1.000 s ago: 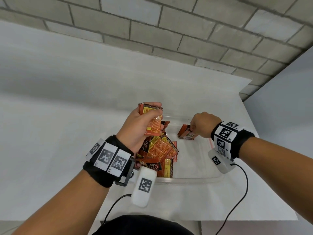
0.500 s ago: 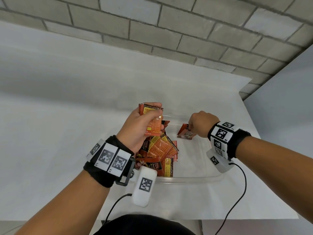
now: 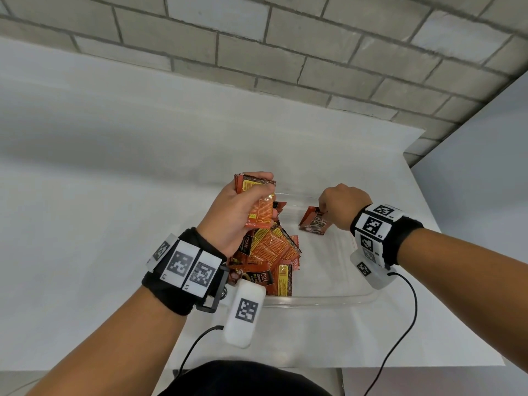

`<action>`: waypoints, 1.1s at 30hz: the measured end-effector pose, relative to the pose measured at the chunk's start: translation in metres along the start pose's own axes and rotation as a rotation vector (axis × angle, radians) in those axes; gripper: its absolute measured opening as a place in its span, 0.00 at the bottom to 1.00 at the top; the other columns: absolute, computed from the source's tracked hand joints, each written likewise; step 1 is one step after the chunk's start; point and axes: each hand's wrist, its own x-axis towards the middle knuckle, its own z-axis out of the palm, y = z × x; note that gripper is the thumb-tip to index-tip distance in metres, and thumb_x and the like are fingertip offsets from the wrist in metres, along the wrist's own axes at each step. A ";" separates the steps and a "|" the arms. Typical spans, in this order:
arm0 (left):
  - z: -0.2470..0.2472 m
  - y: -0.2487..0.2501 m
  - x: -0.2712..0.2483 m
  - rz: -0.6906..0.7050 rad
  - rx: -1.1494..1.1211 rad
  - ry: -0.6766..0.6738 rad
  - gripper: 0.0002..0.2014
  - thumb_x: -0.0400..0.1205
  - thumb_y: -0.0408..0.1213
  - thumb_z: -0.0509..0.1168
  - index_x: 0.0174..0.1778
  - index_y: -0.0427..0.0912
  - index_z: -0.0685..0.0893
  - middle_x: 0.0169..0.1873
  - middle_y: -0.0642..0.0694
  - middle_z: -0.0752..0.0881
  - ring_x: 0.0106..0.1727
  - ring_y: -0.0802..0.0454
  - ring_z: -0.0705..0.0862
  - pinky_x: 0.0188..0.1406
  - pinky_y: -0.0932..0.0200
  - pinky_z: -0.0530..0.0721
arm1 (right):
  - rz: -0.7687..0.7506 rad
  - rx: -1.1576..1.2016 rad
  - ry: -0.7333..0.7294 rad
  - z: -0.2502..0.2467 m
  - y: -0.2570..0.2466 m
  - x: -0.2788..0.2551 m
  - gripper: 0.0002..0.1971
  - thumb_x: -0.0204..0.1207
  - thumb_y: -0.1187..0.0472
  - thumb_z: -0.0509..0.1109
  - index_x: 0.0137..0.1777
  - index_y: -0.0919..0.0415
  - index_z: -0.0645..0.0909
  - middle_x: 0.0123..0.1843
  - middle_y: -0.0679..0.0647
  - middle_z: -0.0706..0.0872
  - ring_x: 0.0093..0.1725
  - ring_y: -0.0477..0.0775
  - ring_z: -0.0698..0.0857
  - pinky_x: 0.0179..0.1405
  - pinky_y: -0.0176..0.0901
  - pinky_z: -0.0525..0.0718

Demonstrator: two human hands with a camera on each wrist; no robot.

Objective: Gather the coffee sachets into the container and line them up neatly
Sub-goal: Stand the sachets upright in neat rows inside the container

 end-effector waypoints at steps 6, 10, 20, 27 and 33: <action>-0.002 0.001 0.001 -0.046 -0.064 -0.043 0.15 0.83 0.27 0.55 0.62 0.39 0.81 0.36 0.41 0.86 0.32 0.47 0.86 0.33 0.55 0.84 | 0.028 0.085 0.022 -0.007 0.003 -0.005 0.08 0.76 0.58 0.70 0.50 0.61 0.84 0.50 0.57 0.85 0.41 0.56 0.80 0.35 0.41 0.74; 0.002 0.001 0.001 -0.105 -0.087 -0.097 0.15 0.83 0.26 0.53 0.63 0.37 0.79 0.45 0.34 0.87 0.39 0.41 0.88 0.39 0.50 0.88 | 0.005 0.319 0.107 -0.019 0.006 -0.019 0.09 0.77 0.52 0.70 0.47 0.56 0.84 0.44 0.53 0.86 0.38 0.51 0.80 0.33 0.40 0.73; 0.022 -0.004 -0.001 0.022 0.129 -0.223 0.10 0.80 0.25 0.64 0.57 0.34 0.83 0.47 0.39 0.89 0.47 0.49 0.89 0.45 0.55 0.89 | -0.291 1.278 0.169 -0.042 -0.014 -0.080 0.14 0.68 0.51 0.74 0.54 0.48 0.82 0.47 0.53 0.86 0.42 0.61 0.87 0.47 0.58 0.85; 0.026 0.000 0.002 -0.068 0.042 -0.097 0.25 0.68 0.53 0.69 0.56 0.42 0.81 0.44 0.39 0.82 0.36 0.50 0.85 0.38 0.50 0.88 | -0.286 1.259 0.629 -0.039 -0.004 -0.088 0.11 0.71 0.68 0.76 0.37 0.55 0.78 0.39 0.48 0.81 0.40 0.46 0.80 0.37 0.44 0.79; 0.030 -0.004 -0.001 0.026 0.042 -0.170 0.10 0.79 0.25 0.64 0.53 0.40 0.84 0.45 0.39 0.90 0.44 0.44 0.89 0.36 0.51 0.90 | -0.448 0.969 0.457 -0.022 -0.008 -0.097 0.10 0.64 0.58 0.82 0.41 0.49 0.83 0.44 0.46 0.76 0.42 0.37 0.76 0.43 0.26 0.71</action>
